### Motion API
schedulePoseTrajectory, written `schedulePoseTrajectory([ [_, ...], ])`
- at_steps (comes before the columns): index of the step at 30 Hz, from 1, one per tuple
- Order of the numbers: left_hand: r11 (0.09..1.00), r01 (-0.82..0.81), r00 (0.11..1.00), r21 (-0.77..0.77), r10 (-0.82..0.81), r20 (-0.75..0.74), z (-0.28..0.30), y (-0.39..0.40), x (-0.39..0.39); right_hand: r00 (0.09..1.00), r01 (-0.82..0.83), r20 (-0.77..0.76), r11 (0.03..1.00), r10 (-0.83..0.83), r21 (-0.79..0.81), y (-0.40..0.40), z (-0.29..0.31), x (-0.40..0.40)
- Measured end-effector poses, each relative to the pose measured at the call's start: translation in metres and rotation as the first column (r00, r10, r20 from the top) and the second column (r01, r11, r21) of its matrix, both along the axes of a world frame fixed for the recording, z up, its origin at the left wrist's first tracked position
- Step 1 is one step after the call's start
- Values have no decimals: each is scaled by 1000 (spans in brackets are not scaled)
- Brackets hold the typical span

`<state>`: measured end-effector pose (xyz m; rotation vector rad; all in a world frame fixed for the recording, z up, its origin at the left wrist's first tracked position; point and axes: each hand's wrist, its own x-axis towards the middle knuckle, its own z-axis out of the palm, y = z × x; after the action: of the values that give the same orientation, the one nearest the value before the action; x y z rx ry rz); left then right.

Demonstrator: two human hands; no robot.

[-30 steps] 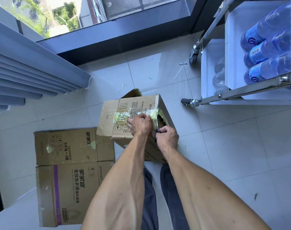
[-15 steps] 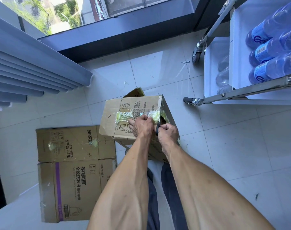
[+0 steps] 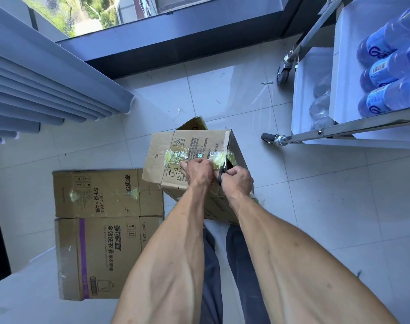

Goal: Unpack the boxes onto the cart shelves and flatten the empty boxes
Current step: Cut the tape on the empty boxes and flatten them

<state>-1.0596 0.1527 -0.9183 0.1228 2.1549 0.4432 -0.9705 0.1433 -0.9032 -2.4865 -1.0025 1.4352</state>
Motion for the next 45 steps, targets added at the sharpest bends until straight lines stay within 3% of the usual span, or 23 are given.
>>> schedulePoseTrajectory([
  [5, 988, -155, 988, 9, 155, 17, -6, -7, -18, 993, -7, -118, 996, -4, -93, -3, -1, 12],
  [8, 998, -24, 991, -65, 15, -136, -8, -17, -7, 978, -35, -210, 983, -4, -183, -12, -3, 23],
  [12, 983, 148, 957, -109, -170, -233, -10, -33, 14, 955, -29, -295, 976, -37, -215, -28, 1, 37],
  [18, 959, 258, 895, -117, -282, -346, -9, -48, 33, 961, -3, -270, 970, -64, -241, -47, 10, 61],
  [23, 989, 144, 936, -24, -144, -322, -10, -53, 38, 970, 32, -230, 980, -78, -197, -49, 9, 63],
  [27, 995, 69, 960, -76, -87, -265, -14, -42, 23, 960, 13, -271, 982, -65, -189, -51, 6, 66],
  [31, 987, 80, 956, -139, -115, -269, -17, -33, 13, 977, -3, -211, 983, -36, -181, -52, 3, 63],
  [34, 940, 324, 863, -109, -340, -374, -19, -30, 15, 987, -18, -163, 985, -10, -170, -47, 3, 57],
  [36, 854, 515, 793, -75, -507, -339, -23, -31, 16, 991, -15, -133, 985, -7, -171, -43, 3, 54],
  [39, 736, 668, 667, -112, -659, -347, -23, -33, 16, 997, -15, -81, 986, 1, -165, -34, 4, 53],
  [41, 658, 740, 549, -139, -711, -439, -20, -35, 17, 997, -31, -73, 984, 18, -173, -27, 4, 55],
  [45, 602, 793, 497, -91, -726, -476, -22, -38, 16, 996, -71, -64, 983, 61, -171, -17, 4, 60],
])
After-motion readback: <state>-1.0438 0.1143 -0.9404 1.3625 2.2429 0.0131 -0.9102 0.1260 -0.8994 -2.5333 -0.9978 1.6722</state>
